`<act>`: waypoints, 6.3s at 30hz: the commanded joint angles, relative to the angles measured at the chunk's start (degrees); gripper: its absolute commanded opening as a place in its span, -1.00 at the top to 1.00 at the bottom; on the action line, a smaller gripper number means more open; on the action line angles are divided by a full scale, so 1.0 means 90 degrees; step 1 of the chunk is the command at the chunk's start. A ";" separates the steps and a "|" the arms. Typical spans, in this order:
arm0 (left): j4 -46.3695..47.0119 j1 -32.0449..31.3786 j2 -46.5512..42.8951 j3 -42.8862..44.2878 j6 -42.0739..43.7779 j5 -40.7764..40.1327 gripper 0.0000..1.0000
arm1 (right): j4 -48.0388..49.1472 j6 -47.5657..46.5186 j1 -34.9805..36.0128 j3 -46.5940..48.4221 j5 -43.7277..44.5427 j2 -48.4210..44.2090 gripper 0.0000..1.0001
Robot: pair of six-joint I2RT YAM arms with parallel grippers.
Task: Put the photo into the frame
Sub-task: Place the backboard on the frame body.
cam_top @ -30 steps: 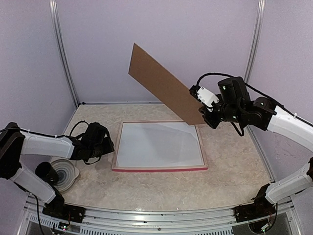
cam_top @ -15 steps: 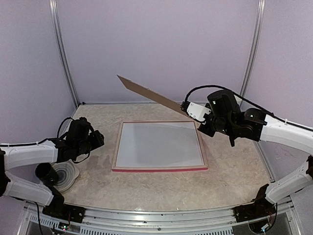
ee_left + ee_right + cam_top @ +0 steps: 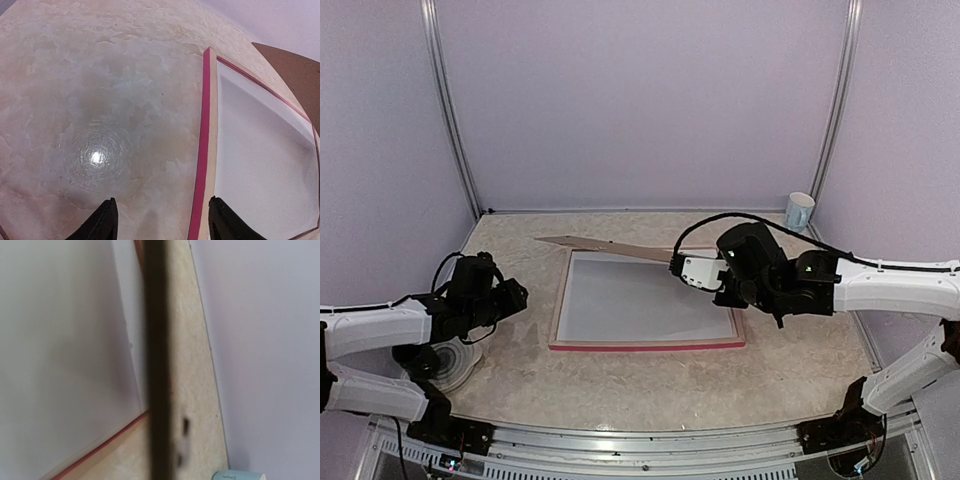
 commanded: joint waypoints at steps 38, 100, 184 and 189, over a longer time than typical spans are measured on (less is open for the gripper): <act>0.0621 0.0044 0.0088 -0.0335 -0.0012 0.0449 -0.29 | 0.1617 -0.0541 0.0299 -0.0489 0.0836 0.0766 0.97; 0.0895 0.0044 0.0157 -0.0628 -0.0159 0.0554 -0.30 | 0.1971 -0.0873 0.0161 -0.0708 0.0847 0.0717 1.00; 0.0909 0.0044 -0.0013 -0.0706 -0.0234 0.0786 -0.30 | 0.0287 0.1111 -0.0013 -0.0395 0.0215 0.2247 0.27; 0.0884 0.0044 -0.0078 -0.0716 -0.0236 0.0778 -0.30 | 0.0251 0.1141 -0.0130 -0.0306 0.0175 0.2279 0.27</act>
